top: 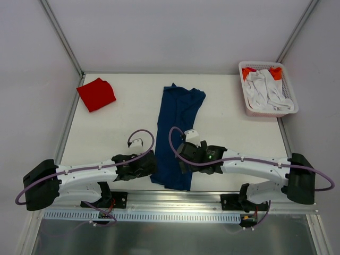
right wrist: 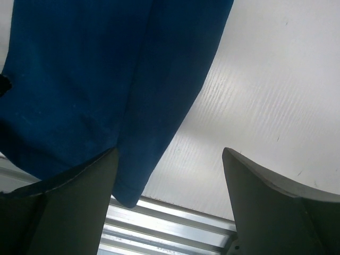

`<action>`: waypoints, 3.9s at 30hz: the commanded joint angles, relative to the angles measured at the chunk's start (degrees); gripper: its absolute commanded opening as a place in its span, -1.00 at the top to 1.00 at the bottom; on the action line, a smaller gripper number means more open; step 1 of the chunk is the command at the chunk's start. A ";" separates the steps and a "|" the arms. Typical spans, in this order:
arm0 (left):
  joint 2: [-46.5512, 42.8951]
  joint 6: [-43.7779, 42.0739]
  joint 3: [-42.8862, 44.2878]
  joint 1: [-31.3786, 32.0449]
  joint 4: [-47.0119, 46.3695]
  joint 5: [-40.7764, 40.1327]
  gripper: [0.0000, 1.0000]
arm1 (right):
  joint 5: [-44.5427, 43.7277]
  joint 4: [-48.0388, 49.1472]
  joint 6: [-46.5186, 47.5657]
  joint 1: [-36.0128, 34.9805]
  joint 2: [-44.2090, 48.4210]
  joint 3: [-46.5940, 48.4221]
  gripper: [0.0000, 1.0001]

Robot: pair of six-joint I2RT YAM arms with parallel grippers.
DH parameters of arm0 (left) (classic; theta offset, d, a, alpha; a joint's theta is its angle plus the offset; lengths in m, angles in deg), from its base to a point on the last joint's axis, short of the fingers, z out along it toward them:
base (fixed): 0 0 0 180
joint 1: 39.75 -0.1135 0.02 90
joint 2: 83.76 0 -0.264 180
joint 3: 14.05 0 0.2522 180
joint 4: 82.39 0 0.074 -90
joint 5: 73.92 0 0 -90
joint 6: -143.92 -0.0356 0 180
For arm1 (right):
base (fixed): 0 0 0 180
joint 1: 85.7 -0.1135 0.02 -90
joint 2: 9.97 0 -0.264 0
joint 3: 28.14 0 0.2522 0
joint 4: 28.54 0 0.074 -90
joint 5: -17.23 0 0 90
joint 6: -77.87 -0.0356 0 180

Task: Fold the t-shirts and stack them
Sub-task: Rotate the tshirt 90 degrees, then grab the bottom of the folded rectangular tshirt with both arms

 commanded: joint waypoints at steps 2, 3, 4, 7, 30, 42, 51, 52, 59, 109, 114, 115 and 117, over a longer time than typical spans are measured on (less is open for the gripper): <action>-0.22 3.17 -3.57 -0.36 -4.16 0.34 -0.68 | -8.89 -3.51 -10.90 -6.93 1.06 -1.41 -0.66; -0.49 3.43 -4.10 -0.36 -6.00 0.43 -0.68 | -9.42 -2.12 -11.96 -7.91 2.02 -2.55 -0.66; -0.66 3.43 -4.80 -0.44 -6.54 0.52 -0.68 | -9.69 1.72 -13.71 -8.35 4.82 -3.96 -0.66; -0.93 2.73 -4.81 -0.36 -7.33 0.26 -0.68 | -8.21 12.09 -16.01 -9.06 10.28 -11.95 -0.65; -4.98 -1.49 -11.57 -4.66 -16.73 1.92 -0.68 | 6.65 32.60 -17.33 1.66 26.73 -34.38 -0.71; -1.98 -0.79 -14.38 -4.93 -22.62 4.65 -0.65 | 11.49 46.14 -19.01 4.12 18.49 -40.97 -0.70; -2.25 0.79 -16.23 -4.31 -23.50 5.70 -0.57 | 13.42 50.80 -17.51 4.12 10.30 -37.81 -0.61; -2.25 0.97 -16.32 -4.14 -23.50 5.70 -0.56 | 13.60 51.15 -17.42 4.21 9.34 -37.72 -0.58; -2.25 2.81 -16.85 -2.12 -23.42 5.70 -0.32 | 14.39 52.83 -17.42 4.12 7.31 -37.37 -0.46; -4.44 -0.51 1.07 6.50 -8.83 -4.31 1.00 | 9.55 32.18 -8.64 4.56 21.11 -26.21 1.00; -3.74 -7.19 6.25 1.68 -8.83 -3.88 1.00 | 10.78 32.00 -5.91 6.93 18.65 -22.53 0.99; -3.31 -7.99 6.79 0.97 -8.83 -3.88 1.00 | 11.05 32.00 -5.21 7.55 18.21 -21.99 0.99; -2.25 -10.45 8.89 -1.13 -8.83 -3.53 1.00 | 12.27 32.00 -3.28 9.65 17.15 -20.51 0.99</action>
